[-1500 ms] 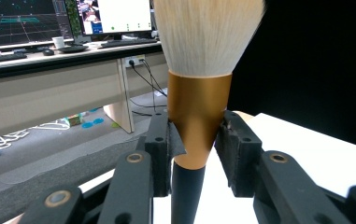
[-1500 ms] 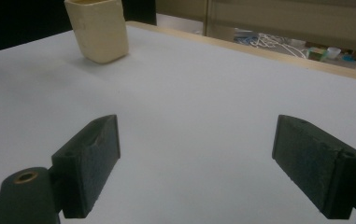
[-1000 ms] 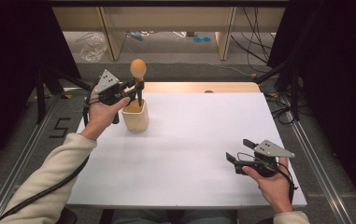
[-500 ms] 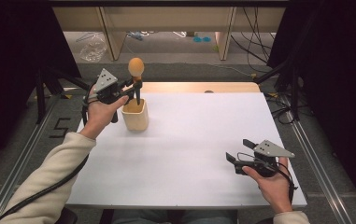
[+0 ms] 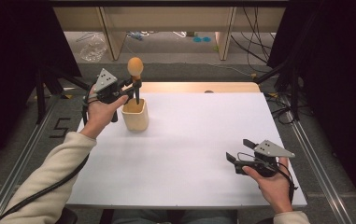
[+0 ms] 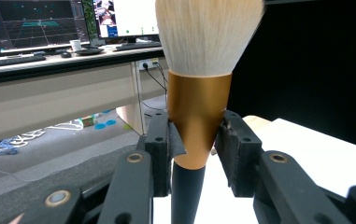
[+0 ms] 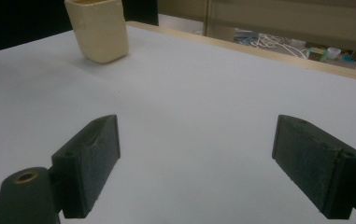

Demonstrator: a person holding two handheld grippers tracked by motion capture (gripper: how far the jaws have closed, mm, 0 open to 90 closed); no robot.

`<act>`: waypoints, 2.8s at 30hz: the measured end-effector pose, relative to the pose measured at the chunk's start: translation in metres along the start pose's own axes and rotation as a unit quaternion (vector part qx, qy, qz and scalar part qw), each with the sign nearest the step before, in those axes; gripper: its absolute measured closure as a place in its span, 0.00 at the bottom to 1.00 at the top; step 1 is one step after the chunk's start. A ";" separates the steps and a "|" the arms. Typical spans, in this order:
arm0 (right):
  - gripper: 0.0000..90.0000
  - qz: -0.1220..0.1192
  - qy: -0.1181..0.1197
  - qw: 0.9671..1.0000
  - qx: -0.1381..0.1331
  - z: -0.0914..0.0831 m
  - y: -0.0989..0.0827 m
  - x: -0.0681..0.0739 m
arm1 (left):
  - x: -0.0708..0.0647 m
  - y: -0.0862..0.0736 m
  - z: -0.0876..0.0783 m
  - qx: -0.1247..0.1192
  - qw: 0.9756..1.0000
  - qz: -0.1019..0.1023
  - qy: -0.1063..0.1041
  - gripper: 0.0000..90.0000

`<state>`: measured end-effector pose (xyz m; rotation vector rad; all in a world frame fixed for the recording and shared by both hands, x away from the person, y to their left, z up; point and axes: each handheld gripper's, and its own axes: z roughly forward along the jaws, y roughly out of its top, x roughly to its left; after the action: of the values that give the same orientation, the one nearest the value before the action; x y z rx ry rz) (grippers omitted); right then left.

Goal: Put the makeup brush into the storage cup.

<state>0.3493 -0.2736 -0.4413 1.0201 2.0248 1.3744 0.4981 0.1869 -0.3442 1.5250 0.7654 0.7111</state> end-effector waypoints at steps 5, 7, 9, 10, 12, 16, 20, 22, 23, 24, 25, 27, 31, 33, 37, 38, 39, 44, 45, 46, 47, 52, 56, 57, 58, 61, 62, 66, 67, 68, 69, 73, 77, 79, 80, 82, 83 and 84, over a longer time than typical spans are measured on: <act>0.18 0.000 0.001 1.000 0.000 0.000 0.000 0.000 | 0.001 0.001 0.002 -0.005 1.000 -0.001 0.003 0.74; 0.18 0.001 0.000 1.000 0.000 0.000 0.000 0.000 | 0.001 0.001 0.002 -0.004 1.000 0.000 0.003 0.74; 0.18 0.000 0.001 1.000 0.001 0.000 0.000 0.000 | 0.001 0.001 0.002 -0.003 1.000 0.001 0.005 0.74; 0.18 0.000 0.000 1.000 -0.001 0.000 0.000 0.000 | 0.001 0.001 0.002 -0.004 1.000 0.000 0.005 0.74; 0.18 0.000 0.001 1.000 -0.001 0.000 0.000 0.000 | 0.002 0.001 0.002 -0.005 1.000 -0.001 0.008 0.74; 0.18 0.000 0.000 1.000 -0.001 0.000 0.000 0.000 | 0.005 0.000 0.003 -0.010 1.000 -0.003 0.012 0.74; 0.18 0.001 0.001 1.000 0.000 0.000 0.000 0.000 | 0.007 -0.001 0.004 -0.009 1.000 -0.001 0.015 0.74; 0.18 0.001 0.001 1.000 0.000 0.000 0.000 0.000 | 0.007 -0.001 0.004 -0.010 1.000 -0.001 0.015 0.74; 0.18 0.000 0.001 1.000 0.002 0.000 0.000 0.000 | 0.008 -0.001 0.004 -0.012 1.000 -0.002 0.015 0.74; 0.18 0.000 0.000 1.000 0.007 -0.001 0.000 0.000 | 0.008 0.000 0.004 -0.012 1.000 -0.001 0.015 0.74; 0.18 0.001 0.000 1.000 0.000 0.000 0.000 0.000 | 0.008 0.000 0.004 -0.012 1.000 0.000 0.016 0.74; 0.18 0.001 0.001 1.000 -0.001 0.000 0.000 0.000 | 0.008 0.000 0.004 -0.013 1.000 -0.001 0.018 0.74; 0.18 0.001 0.001 1.000 0.000 0.000 0.000 0.000 | 0.010 0.000 0.005 -0.017 1.000 0.001 0.021 0.74; 0.18 0.001 0.002 1.000 0.011 -0.002 0.000 0.000 | 0.010 0.000 0.006 -0.019 1.000 -0.001 0.023 0.74; 0.18 0.001 0.002 1.000 0.011 -0.001 0.000 0.000 | 0.011 -0.002 0.008 -0.022 0.999 0.000 0.026 0.74; 0.18 0.001 0.003 1.000 0.010 -0.001 0.000 0.000 | 0.012 -0.002 0.008 -0.021 0.999 0.001 0.027 0.74; 0.18 0.002 0.001 1.000 -0.001 0.001 0.000 0.000 | 0.012 -0.002 0.008 -0.020 0.999 0.001 0.028 0.74; 0.18 0.006 0.003 1.000 0.000 0.000 0.000 0.000 | 0.013 -0.003 0.008 -0.023 0.999 0.005 0.030 0.74; 0.18 0.003 0.002 1.000 -0.001 0.001 0.000 0.000 | 0.014 -0.004 0.008 -0.022 0.999 0.006 0.031 0.74; 0.18 0.007 0.004 1.000 0.000 0.000 0.000 0.000 | 0.014 -0.004 0.008 -0.021 0.999 0.005 0.033 0.74; 0.18 0.007 0.003 1.000 0.000 0.000 0.000 0.000 | 0.014 -0.005 0.008 -0.020 0.999 0.004 0.034 0.74; 0.18 0.002 0.002 1.000 -0.001 0.001 -0.001 0.000 | 0.015 -0.008 0.009 -0.023 0.999 0.000 0.036 0.74; 0.18 0.002 0.002 1.000 -0.002 0.001 -0.001 0.000 | 0.015 -0.009 0.009 -0.024 0.999 0.001 0.037 0.74; 0.18 0.002 0.002 1.000 -0.001 0.001 -0.001 0.000 | 0.015 -0.010 0.009 -0.024 0.999 -0.001 0.037 0.74; 0.18 0.002 0.002 1.000 -0.001 0.001 -0.001 0.000 | 0.015 -0.010 0.009 -0.025 0.999 -0.002 0.038 0.74; 0.18 0.001 0.001 1.000 -0.001 0.001 -0.001 0.000 | 0.015 -0.011 0.009 -0.025 0.999 -0.005 0.039 0.74; 0.18 0.001 0.001 1.000 -0.001 0.001 -0.001 0.000 | 0.015 -0.011 0.008 -0.024 0.999 -0.004 0.040 0.74; 0.18 0.001 0.001 1.000 0.000 0.001 -0.001 0.000 | 0.015 -0.015 0.008 -0.023 0.999 -0.005 0.042 0.74; 0.18 0.002 0.001 1.000 0.000 0.001 -0.001 0.000 | 0.015 -0.015 0.008 -0.021 0.999 -0.003 0.042 0.74; 0.18 0.001 0.001 1.000 0.000 0.001 -0.001 0.000 | 0.015 -0.016 0.008 -0.022 0.999 -0.004 0.043 0.74; 0.18 0.001 0.001 1.000 0.000 0.001 -0.001 0.000 | 0.015 -0.017 0.008 -0.022 0.999 -0.005 0.042 0.74; 0.18 0.001 0.002 1.000 0.000 0.001 -0.001 0.000 | 0.015 -0.017 0.009 -0.024 0.999 -0.006 0.041 0.74; 0.18 0.001 0.001 1.000 0.000 0.001 -0.001 0.000 | 0.014 -0.018 0.008 -0.021 0.999 -0.003 0.042 0.74; 0.18 0.001 0.002 1.000 0.000 0.001 -0.001 0.000 | 0.014 -0.019 0.008 -0.022 0.999 -0.003 0.041 0.74; 0.18 0.001 0.002 1.000 0.000 0.001 -0.001 0.000 | 0.014 -0.020 0.008 -0.021 0.999 -0.003 0.041 0.74; 0.18 0.002 0.002 1.000 -0.001 0.001 -0.001 0.000 | 0.014 -0.021 0.008 -0.020 0.999 -0.001 0.042 0.74; 0.18 0.001 0.001 1.000 0.000 0.001 -0.001 0.000 | 0.014 -0.022 0.008 -0.022 0.999 -0.004 0.041 0.74; 0.18 0.001 0.002 1.000 0.000 0.001 -0.001 0.000 | 0.014 -0.022 0.008 -0.022 0.999 -0.003 0.041 0.74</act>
<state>0.3498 -0.2732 -0.4423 1.0209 2.0269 1.3777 0.5115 0.1946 -0.3667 1.4603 0.8116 0.7851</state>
